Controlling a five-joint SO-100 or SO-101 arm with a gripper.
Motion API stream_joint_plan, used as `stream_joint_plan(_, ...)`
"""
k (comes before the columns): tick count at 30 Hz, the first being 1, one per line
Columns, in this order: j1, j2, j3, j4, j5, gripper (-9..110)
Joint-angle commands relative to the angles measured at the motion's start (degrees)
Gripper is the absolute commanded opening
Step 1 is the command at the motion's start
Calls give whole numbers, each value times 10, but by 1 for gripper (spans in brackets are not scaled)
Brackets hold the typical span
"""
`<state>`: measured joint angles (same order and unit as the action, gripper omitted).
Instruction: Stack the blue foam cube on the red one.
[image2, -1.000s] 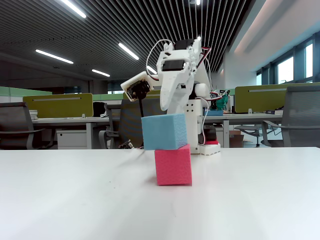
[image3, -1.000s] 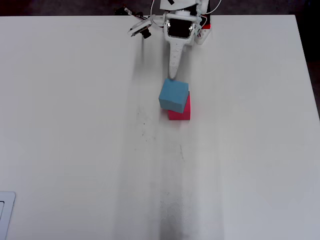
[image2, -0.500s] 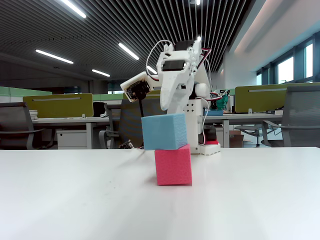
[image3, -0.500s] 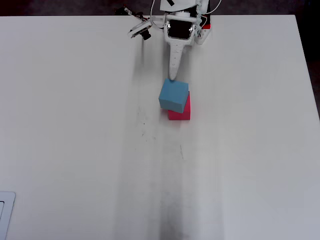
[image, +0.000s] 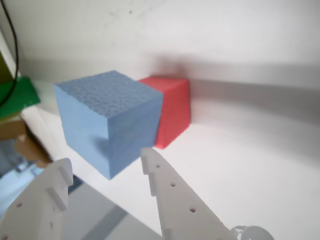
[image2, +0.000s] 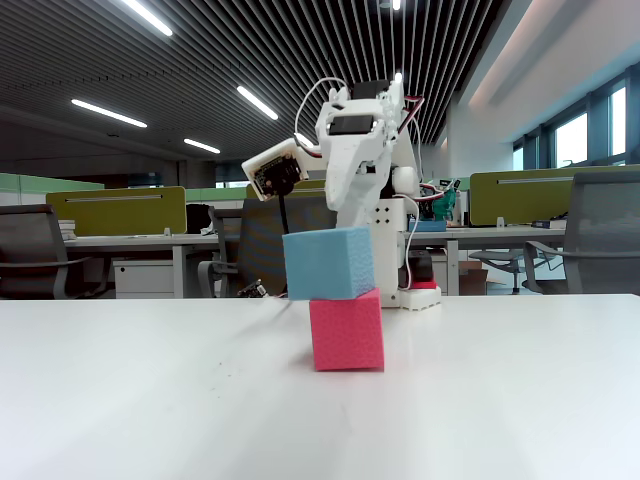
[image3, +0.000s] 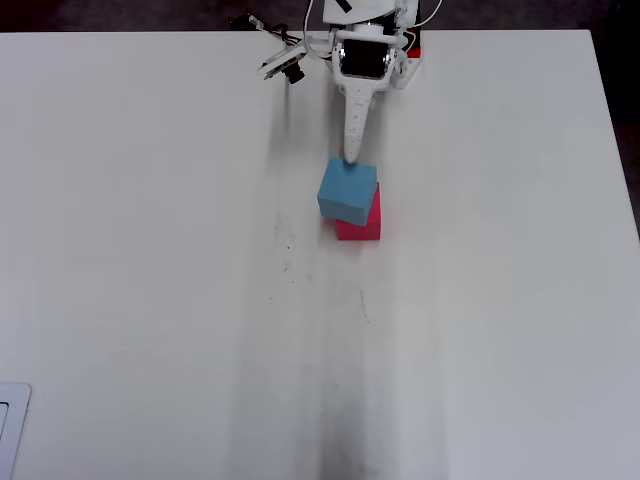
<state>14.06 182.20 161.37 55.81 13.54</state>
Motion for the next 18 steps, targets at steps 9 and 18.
stream_joint_plan(9, 17, 3, 2, -8, 4, 19)
stream_joint_plan(18, 18, 3, 5, -25, 4, 21)
